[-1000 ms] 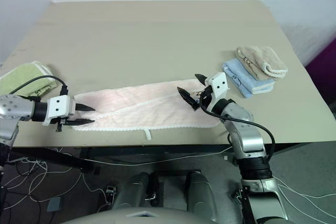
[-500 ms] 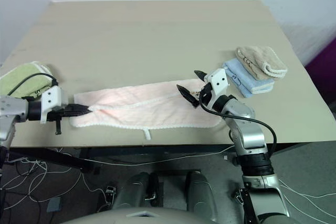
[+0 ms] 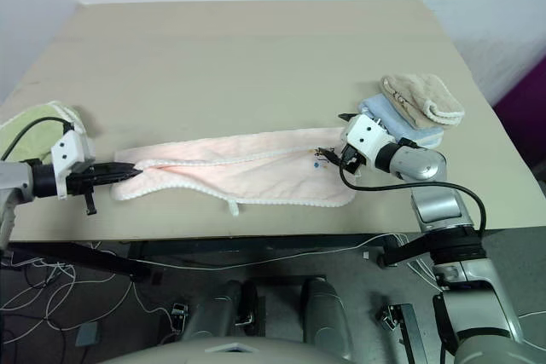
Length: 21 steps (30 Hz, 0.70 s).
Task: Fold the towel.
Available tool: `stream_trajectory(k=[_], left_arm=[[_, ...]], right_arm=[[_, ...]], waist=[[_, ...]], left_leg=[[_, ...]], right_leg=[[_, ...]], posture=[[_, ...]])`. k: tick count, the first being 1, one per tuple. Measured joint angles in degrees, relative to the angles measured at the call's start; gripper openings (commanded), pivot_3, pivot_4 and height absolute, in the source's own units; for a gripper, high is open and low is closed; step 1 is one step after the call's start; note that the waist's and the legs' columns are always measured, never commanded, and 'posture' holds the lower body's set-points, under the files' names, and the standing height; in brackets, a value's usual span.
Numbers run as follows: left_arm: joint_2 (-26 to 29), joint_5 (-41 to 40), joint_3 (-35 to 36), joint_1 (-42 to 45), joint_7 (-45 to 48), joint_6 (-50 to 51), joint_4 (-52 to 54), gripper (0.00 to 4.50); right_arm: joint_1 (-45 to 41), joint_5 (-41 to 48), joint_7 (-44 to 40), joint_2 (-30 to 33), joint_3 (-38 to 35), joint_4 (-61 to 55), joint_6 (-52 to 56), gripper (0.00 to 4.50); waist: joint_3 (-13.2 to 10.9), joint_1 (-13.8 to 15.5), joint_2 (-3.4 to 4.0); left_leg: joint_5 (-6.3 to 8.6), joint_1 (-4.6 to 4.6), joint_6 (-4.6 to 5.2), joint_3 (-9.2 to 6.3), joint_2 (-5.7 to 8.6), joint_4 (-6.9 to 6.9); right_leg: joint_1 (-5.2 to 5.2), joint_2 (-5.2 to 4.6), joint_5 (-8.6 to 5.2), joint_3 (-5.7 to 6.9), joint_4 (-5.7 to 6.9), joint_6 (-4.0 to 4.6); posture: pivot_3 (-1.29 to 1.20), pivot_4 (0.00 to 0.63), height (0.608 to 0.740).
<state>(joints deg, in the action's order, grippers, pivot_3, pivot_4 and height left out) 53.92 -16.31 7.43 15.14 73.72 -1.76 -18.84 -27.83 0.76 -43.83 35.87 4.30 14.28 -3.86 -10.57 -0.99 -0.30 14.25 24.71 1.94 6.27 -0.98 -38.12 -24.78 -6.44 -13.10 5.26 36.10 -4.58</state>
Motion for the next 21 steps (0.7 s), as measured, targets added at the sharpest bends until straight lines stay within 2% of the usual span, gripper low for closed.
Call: stream_trajectory(k=[4,5,10,20,21], left_arm=[[0.4,0.9,-0.1,-2.3,1.0,-0.2,1.9,0.01],[0.4,1.1,-0.1,-2.7,1.1,-0.2,2.1,0.5],[0.5,1.5,-0.1,-3.1,1.1,-0.2,2.1,1.97],[0.5,1.8,0.0,-0.9,1.3,-0.2,1.7,1.97],[0.5,1.8,0.0,-0.8,1.3,-0.2,1.7,1.8]], right_arm=[[-1.4,0.0,-0.5,-0.9,0.0,0.1,-0.7,4.5],[-1.4,0.0,-0.6,-1.2,0.1,0.1,-0.7,4.5],[-1.3,0.0,-0.6,-1.8,0.4,0.1,-0.7,4.5],[0.4,0.1,-0.2,-2.7,0.4,-1.4,-0.2,4.5],[0.5,0.1,-0.1,-2.7,0.4,-1.7,-0.1,4.5]], waist=[[0.0,0.1,0.0],[0.0,0.1,0.0],[0.0,0.2,0.0],[0.0,0.1,0.0],[0.0,0.1,0.0]], left_leg=[[0.0,0.0,0.0,0.0,0.0,0.0],[0.0,0.0,0.0,0.0,0.0,0.0],[0.02,0.0,0.03,-0.01,0.01,-0.01],[0.0,0.0,0.0,0.0,0.01,-0.01],[0.0,0.0,0.0,0.0,0.01,-0.01]], right_leg=[[0.01,-0.01,0.0,0.0,0.0,0.0],[0.01,-0.02,0.0,0.0,0.0,0.0],[0.01,-0.03,0.0,0.0,0.0,0.0],[0.01,-0.02,0.0,0.0,0.01,0.0],[0.01,-0.02,0.0,0.0,0.01,0.0]], posture=[[0.0,0.15,0.74],[0.0,0.15,0.74],[0.0,0.15,0.74],[0.0,0.15,0.74],[0.0,0.15,0.74]])
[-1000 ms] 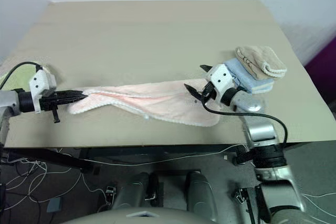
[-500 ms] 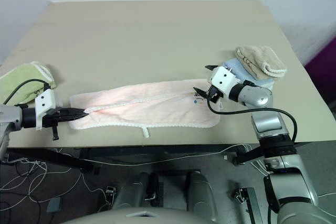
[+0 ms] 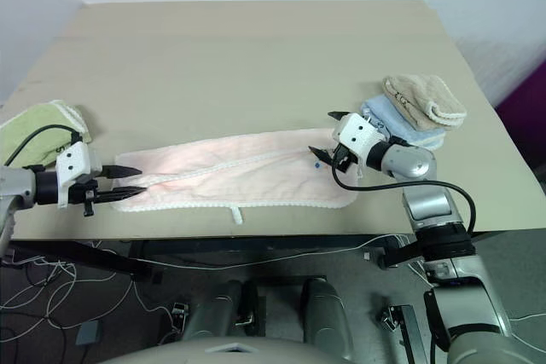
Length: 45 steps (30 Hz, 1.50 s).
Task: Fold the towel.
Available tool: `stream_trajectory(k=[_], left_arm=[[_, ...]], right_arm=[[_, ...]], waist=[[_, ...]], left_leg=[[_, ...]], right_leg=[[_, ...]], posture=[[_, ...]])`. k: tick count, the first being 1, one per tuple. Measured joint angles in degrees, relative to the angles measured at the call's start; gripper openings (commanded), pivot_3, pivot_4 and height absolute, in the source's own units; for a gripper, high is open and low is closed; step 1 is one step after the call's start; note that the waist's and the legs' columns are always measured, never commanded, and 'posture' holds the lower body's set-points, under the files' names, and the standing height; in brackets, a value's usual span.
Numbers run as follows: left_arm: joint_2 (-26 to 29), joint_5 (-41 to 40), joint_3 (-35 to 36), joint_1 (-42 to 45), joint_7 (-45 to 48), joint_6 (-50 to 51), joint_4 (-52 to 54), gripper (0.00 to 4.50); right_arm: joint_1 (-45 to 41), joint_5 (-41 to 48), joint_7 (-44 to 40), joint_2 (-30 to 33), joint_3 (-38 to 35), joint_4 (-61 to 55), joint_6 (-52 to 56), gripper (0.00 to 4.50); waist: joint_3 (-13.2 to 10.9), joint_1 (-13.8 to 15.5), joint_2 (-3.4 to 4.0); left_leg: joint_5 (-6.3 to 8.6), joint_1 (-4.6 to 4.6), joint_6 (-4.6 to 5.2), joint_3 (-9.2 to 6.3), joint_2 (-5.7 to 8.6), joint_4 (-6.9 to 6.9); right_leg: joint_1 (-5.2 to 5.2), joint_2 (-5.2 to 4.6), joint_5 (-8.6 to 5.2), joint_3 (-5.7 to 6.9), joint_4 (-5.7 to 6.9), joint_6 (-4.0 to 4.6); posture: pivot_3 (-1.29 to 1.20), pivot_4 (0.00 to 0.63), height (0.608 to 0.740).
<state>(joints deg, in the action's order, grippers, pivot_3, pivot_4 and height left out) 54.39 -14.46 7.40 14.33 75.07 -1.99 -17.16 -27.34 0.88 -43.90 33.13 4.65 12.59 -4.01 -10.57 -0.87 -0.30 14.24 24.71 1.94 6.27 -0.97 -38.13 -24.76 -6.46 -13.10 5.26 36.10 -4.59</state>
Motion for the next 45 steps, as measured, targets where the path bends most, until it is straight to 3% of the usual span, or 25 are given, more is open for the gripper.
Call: stream_trajectory(k=[2,6,17,24,30,45], left_arm=[[0.0,0.0,0.0,0.0,0.3,0.0,0.0,1.4],[0.0,-0.1,0.0,0.0,0.9,0.2,-0.4,0.02],[-0.1,-1.3,0.4,1.2,-0.5,1.1,-0.7,0.02],[-2.2,-6.1,5.7,6.7,-7.1,6.7,-1.4,0.02],[-2.9,-6.2,5.6,6.0,-8.1,7.5,-0.7,0.02],[-3.4,-6.2,5.5,3.8,-9.4,7.8,1.7,0.02]], right_arm=[[0.1,0.0,0.2,-0.1,0.0,-0.3,0.0,4.5],[0.2,0.0,0.3,-0.2,0.0,-1.0,0.4,4.5],[0.3,0.0,0.6,-0.3,0.0,-1.1,0.7,4.5],[-0.7,-2.0,0.3,1.9,0.0,-0.9,-0.4,4.5],[-5.2,-9.4,1.1,6.5,2.3,7.3,-7.2,4.5],[-9.2,-19.3,4.5,8.9,6.9,17.0,-17.8,4.5]], waist=[[0.0,0.0,0.0],[0.0,0.0,0.0],[0.0,0.1,0.0],[0.0,0.0,-0.02],[0.0,-0.1,-0.03],[0.0,-0.1,-0.03]], left_leg=[[0.0,0.0,-0.01,0.0,0.0,0.0],[0.0,0.0,-0.01,0.0,0.0,0.0],[-0.03,0.0,-0.04,0.0,0.0,0.0],[-0.08,-0.01,-0.12,0.0,0.02,-0.06],[-0.08,-0.04,-0.13,0.03,0.01,-0.06],[-0.1,-0.05,-0.16,0.04,0.01,-0.06]], right_leg=[[0.0,0.0,0.0,0.0,0.0,0.0],[0.0,0.0,0.0,0.0,0.0,0.0],[0.0,0.0,0.0,0.0,0.0,0.0],[0.06,-0.01,0.0,0.0,0.01,-0.02],[0.05,0.0,-0.01,0.0,0.01,-0.02],[0.07,0.0,-0.01,-0.02,0.01,-0.02]], posture=[[0.0,0.15,0.74],[0.0,0.15,0.74],[0.0,0.15,0.74],[0.0,0.15,0.74],[0.0,0.15,0.74],[0.0,0.15,0.74]])
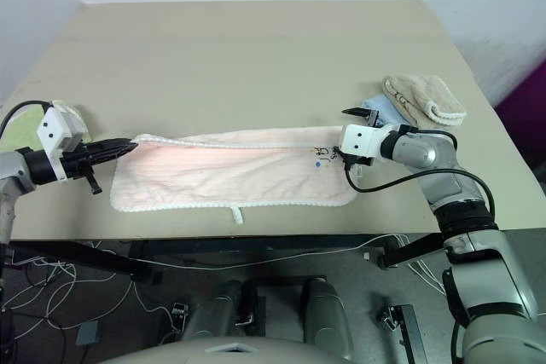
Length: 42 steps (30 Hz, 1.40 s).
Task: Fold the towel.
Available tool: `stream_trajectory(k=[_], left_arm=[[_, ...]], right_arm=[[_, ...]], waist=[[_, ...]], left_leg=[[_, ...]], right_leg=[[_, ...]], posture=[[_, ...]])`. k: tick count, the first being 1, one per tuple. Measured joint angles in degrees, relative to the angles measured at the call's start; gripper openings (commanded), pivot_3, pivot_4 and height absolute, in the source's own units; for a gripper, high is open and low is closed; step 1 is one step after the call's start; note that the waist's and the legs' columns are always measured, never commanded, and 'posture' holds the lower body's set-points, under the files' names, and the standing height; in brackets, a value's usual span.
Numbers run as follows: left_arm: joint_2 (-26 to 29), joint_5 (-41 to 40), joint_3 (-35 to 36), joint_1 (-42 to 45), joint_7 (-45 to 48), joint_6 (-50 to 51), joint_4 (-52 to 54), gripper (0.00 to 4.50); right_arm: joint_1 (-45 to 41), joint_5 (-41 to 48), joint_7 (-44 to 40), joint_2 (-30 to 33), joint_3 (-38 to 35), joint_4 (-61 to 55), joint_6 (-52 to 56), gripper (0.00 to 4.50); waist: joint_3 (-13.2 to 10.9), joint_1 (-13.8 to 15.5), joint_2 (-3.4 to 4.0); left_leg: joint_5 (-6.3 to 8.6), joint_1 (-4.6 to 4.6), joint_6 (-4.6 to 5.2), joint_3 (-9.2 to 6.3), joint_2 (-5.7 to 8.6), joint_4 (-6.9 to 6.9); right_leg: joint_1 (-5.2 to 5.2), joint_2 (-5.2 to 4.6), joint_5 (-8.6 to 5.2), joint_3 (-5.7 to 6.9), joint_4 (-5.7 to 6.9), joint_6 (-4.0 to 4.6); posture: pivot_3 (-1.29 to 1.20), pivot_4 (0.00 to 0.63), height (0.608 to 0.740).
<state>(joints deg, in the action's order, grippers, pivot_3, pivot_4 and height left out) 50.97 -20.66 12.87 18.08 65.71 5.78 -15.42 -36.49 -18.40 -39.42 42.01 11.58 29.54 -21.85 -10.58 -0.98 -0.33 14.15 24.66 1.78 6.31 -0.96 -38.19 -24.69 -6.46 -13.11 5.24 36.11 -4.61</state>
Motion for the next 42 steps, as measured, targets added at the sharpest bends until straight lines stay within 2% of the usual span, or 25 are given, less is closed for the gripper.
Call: stream_trajectory(k=[16,20,30,42], left_arm=[[-0.6,0.0,-0.4,-0.4,0.1,-0.1,0.0,0.02],[-0.8,0.0,-0.4,-0.5,0.1,-0.1,0.0,0.0],[-1.3,0.0,-0.4,-2.1,-0.1,-0.1,0.2,0.0],[-2.1,0.1,-0.3,-1.7,-1.7,-0.5,-0.2,0.0]], right_arm=[[0.0,-1.1,-0.8,3.5,0.2,0.0,-1.0,4.5],[0.1,-1.1,-0.7,3.5,0.4,0.0,-1.3,3.56],[0.6,-1.0,-0.7,3.0,0.4,0.0,-2.1,0.08],[0.6,0.1,-0.4,2.9,0.3,0.0,-2.2,0.03]], waist=[[0.0,0.0,0.0],[0.0,0.0,0.0],[0.0,0.0,0.0],[0.0,0.1,0.0]], left_leg=[[0.0,-0.03,0.0,0.0,0.0,0.0],[0.0,-0.03,0.0,0.01,0.0,0.0],[0.0,-0.03,0.0,0.01,0.0,0.0],[0.0,-0.04,0.0,0.0,0.0,-0.01]], right_leg=[[0.03,0.0,0.0,0.0,0.0,0.0],[0.03,0.0,0.0,0.0,0.0,0.0],[0.03,0.0,0.0,-0.01,0.0,0.0],[0.05,0.0,0.0,-0.01,0.0,0.0]], posture=[[0.0,0.15,0.74],[0.0,0.15,0.74],[0.0,0.15,0.74],[0.0,0.15,0.74]])
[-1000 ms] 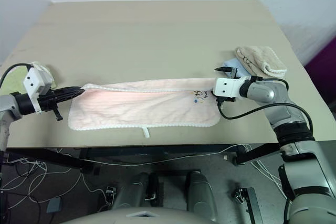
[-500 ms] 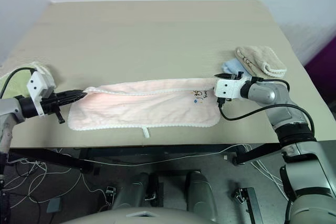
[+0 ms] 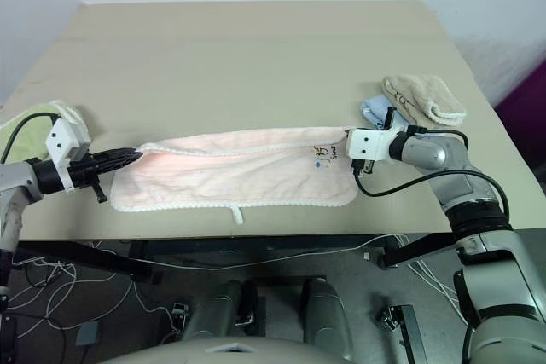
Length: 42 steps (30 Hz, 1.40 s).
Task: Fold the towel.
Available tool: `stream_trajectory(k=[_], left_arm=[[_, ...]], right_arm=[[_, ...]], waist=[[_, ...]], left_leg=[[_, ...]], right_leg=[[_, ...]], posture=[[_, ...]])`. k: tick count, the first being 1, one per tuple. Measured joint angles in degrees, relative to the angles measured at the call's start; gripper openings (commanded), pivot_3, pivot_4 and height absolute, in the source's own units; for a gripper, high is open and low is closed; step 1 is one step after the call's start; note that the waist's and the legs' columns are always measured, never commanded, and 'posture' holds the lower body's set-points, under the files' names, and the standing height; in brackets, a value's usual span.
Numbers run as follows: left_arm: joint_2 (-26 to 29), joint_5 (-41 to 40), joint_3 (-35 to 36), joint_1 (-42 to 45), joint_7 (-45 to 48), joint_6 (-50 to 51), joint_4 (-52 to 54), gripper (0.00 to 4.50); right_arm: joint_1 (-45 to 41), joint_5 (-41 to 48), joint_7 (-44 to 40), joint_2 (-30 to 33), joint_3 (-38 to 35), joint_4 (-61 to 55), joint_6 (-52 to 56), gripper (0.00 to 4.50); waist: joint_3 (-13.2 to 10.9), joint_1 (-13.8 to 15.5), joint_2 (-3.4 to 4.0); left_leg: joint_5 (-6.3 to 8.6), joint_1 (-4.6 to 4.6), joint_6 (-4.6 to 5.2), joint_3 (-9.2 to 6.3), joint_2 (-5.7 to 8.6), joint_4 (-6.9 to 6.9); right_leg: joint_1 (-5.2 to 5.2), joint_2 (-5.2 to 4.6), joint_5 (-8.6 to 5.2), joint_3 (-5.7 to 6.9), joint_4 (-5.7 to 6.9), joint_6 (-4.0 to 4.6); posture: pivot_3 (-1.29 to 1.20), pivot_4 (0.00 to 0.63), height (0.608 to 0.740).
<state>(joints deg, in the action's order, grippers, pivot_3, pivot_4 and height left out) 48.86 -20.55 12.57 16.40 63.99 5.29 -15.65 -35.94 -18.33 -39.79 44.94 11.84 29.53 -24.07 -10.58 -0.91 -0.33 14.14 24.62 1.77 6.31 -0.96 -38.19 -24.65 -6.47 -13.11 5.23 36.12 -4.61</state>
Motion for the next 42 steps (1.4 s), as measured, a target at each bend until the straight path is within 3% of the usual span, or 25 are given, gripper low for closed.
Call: stream_trajectory(k=[4,13,17,20,24,28,34,38,42], left_arm=[[-2.0,2.3,-0.1,7.6,-5.1,-2.8,-6.5,0.0],[-5.2,7.9,-1.4,36.6,-14.3,-9.3,-27.6,0.0],[-3.8,8.6,-1.5,43.9,-14.1,-10.6,-33.4,0.0],[-1.1,7.6,-0.4,44.3,-10.7,-10.5,-33.6,0.0],[2.8,4.5,0.8,34.3,-2.3,-7.9,-28.0,0.0],[4.5,-2.2,4.4,14.1,6.2,-0.8,-14.1,0.0],[8.3,-8.6,12.0,-6.9,9.8,9.4,3.8,0.0],[9.3,-11.7,15.7,-16.1,10.4,17.0,11.2,0.0],[9.5,-12.7,18.3,-18.8,9.9,20.1,14.3,0.0]], right_arm=[[-5.0,1.8,0.8,-1.4,-0.5,1.3,-0.1,0.03],[-27.5,0.3,6.9,-0.4,-1.1,17.9,-4.3,0.03],[-30.6,2.3,4.7,1.1,-2.2,19.3,-6.2,0.03],[-28.5,6.7,-0.6,2.4,-4.1,16.0,-6.1,0.03],[-17.8,15.0,-10.7,6.0,-6.5,5.4,-2.2,0.03],[-1.5,23.5,-19.9,10.7,-9.1,-8.5,6.4,0.03],[14.7,35.0,-29.3,17.6,-14.8,-26.1,20.8,0.03],[18.1,39.0,-32.2,19.4,-18.1,-30.8,26.6,0.03],[18.3,40.0,-33.4,19.6,-19.3,-32.4,29.2,0.03]], waist=[[0.0,0.0,0.0],[-0.1,-0.1,-0.08],[-0.1,-0.4,-0.12],[-0.1,-0.6,-0.11],[-0.1,-0.7,-0.1],[-0.1,-0.5,-0.09],[-0.1,0.1,-0.08],[-0.1,0.1,-0.05],[-0.1,0.2,-0.04]], left_leg=[[-0.02,-0.02,-0.02,0.0,0.0,-0.02],[-0.02,0.0,0.02,0.16,0.05,0.02],[-0.02,-0.01,0.02,0.33,0.04,0.03],[-0.02,-0.03,0.02,0.36,0.03,0.05],[0.0,-0.13,0.06,0.29,0.03,0.02],[0.06,-0.11,0.13,0.18,0.02,-0.02],[0.33,-0.19,0.44,0.01,0.01,-0.02],[0.44,-0.2,0.28,-0.06,0.02,-0.01],[0.45,-0.19,0.27,-0.1,0.02,0.02]], right_leg=[[0.01,0.0,0.01,0.01,0.05,-0.01],[0.03,0.0,-0.04,0.0,-0.02,-0.09],[0.03,0.01,-0.07,-0.02,-0.02,-0.15],[0.02,0.01,-0.1,-0.07,-0.02,-0.2],[0.09,-0.02,-0.12,-0.13,0.0,-0.22],[0.07,-0.08,-0.12,-0.17,-0.01,-0.21],[0.12,-0.34,-0.12,-0.13,-0.01,-0.15],[0.1,-0.38,-0.22,-0.14,-0.06,0.06],[-0.1,-0.41,-0.23,-0.11,-0.13,0.1]], posture=[[0.0,0.15,0.74],[0.0,0.15,0.74],[0.0,0.15,0.74],[0.0,0.15,0.74],[0.0,0.15,0.74],[0.0,0.15,0.74],[0.0,0.15,0.74],[0.0,0.15,0.74],[0.0,0.15,0.74]])
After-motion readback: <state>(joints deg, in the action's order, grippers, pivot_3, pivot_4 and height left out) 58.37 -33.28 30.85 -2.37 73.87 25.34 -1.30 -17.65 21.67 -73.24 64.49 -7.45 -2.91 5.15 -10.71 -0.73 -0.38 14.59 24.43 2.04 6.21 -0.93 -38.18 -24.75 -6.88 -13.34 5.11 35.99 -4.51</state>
